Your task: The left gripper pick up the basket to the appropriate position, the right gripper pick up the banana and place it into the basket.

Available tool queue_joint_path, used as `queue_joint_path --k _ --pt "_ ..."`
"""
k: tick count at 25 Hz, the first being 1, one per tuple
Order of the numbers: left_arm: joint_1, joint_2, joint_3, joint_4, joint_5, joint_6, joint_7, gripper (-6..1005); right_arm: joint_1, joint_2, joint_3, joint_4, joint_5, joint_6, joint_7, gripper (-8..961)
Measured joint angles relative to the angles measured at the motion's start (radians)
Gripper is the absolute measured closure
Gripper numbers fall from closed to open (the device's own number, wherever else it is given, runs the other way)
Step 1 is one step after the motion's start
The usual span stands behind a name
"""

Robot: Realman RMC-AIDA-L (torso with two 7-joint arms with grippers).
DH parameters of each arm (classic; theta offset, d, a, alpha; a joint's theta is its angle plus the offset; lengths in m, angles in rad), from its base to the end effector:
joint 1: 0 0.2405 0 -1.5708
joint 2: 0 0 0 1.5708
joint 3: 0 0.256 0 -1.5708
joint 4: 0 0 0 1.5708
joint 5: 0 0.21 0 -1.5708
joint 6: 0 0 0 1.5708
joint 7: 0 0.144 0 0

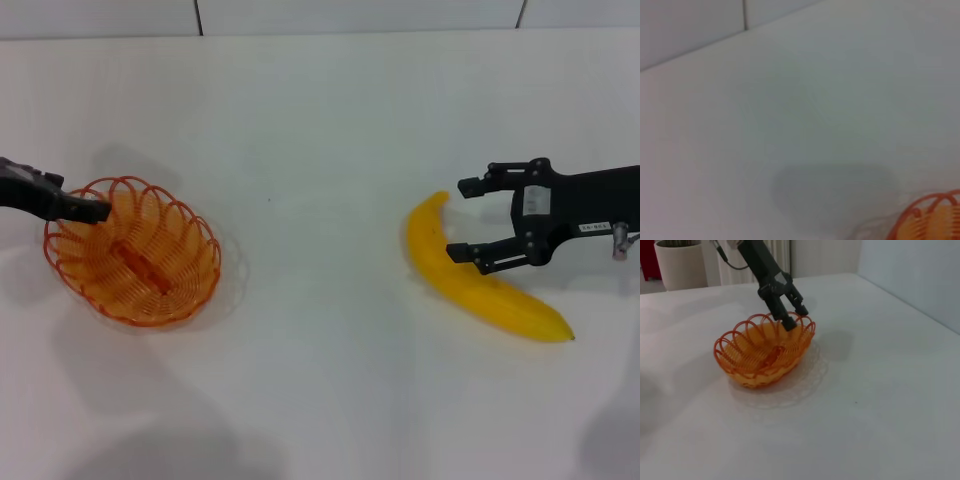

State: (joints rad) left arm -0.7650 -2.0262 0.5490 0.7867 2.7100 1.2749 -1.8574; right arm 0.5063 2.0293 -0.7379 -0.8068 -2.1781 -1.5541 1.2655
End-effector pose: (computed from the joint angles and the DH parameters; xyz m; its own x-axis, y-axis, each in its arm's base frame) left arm -0.2868 0.4086 0.0527 0.7754 0.6268 0.0764 0.5725 -0.6469 -0.5036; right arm 0.2855 0.3326 0.0286 0.9574 -0.1814 -0.2248 -0.2399 -0.9329 -0.2685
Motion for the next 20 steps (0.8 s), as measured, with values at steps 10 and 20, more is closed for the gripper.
queue_joint_path --k 10,20 --pt "0.001 -0.003 0.028 -0.021 -0.001 -0.015 -0.002 231 0.002 -0.001 -0.001 0.012 0.000 0.013 0.000 71" --pt "0.001 0.000 0.028 -0.016 -0.001 -0.015 -0.015 266 0.002 -0.002 -0.002 0.012 0.000 0.019 0.000 72"
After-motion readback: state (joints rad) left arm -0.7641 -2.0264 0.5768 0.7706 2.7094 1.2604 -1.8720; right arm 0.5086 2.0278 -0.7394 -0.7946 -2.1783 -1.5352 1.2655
